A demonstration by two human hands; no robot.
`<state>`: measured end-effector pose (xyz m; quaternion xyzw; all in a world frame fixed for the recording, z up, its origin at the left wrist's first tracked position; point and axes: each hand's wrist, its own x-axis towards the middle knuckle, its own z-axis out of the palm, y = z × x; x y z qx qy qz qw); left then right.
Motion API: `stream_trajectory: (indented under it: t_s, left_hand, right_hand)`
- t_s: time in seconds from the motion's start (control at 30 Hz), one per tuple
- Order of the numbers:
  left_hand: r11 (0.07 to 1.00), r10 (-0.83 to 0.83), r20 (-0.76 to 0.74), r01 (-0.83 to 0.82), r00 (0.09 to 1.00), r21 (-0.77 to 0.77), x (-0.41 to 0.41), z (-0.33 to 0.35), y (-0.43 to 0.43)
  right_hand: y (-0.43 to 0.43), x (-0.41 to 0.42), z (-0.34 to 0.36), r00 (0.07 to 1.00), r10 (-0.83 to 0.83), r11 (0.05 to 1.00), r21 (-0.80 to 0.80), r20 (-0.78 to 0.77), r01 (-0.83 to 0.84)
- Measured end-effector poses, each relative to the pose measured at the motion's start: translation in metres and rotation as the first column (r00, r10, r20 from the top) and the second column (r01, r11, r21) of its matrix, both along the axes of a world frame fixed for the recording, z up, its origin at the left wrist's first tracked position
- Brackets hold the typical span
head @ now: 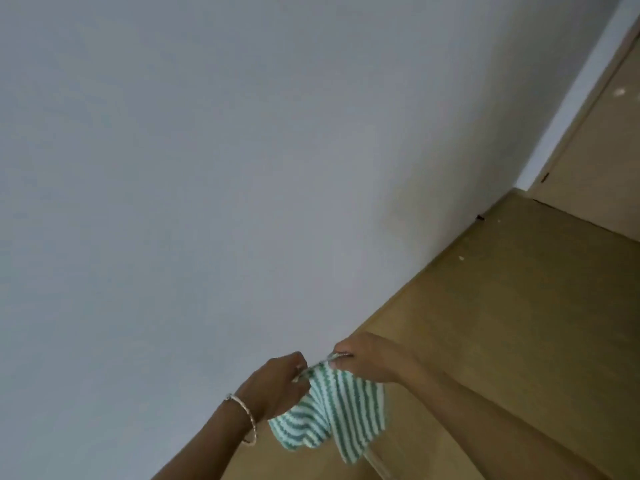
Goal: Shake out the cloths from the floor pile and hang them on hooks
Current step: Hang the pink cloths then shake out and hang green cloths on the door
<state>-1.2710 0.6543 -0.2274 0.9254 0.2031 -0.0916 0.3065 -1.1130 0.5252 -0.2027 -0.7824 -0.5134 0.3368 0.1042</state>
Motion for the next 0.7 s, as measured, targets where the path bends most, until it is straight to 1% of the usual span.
stream_trajectory:
  t_s: [0.1,0.23,0.33,0.43,0.53,0.63,0.7]
  left_hand:
    - [0.995,-0.092,0.017,0.091,0.996,0.048,0.040,0.012,-0.025]
    - [0.976,-0.181,0.074,0.169,0.981,0.139,0.108,0.041,-0.062]
    - [0.944,-0.267,0.149,0.228,0.952,0.240,0.175,0.074,-0.099]
    - [0.923,-0.334,0.260,0.257,0.906,0.287,0.246,0.107,-0.153]
    - [0.894,-0.408,0.352,0.291,0.842,0.341,0.315,0.132,-0.218]
    - [0.888,-0.449,0.419,0.342,0.790,0.306,0.375,0.145,-0.289]
    - [0.873,-0.484,0.414,0.394,0.771,0.288,0.409,0.147,-0.333]
  right_hand:
    - [-0.043,0.034,0.013,0.991,-0.133,0.988,0.078,0.029,0.131]
    - [-0.106,0.087,0.036,0.968,-0.236,0.959,0.182,0.082,0.219]
    - [-0.164,0.135,0.063,0.942,-0.316,0.929,0.237,0.111,0.283]
    - [-0.228,0.188,0.090,0.905,-0.400,0.893,0.284,0.146,0.349]
    - [-0.299,0.237,0.113,0.840,-0.519,0.819,0.374,0.158,0.436]
    - [-0.369,0.275,0.128,0.763,-0.634,0.714,0.473,0.124,0.516]
    - [-0.414,0.299,0.129,0.714,-0.692,0.661,0.490,0.106,0.568]
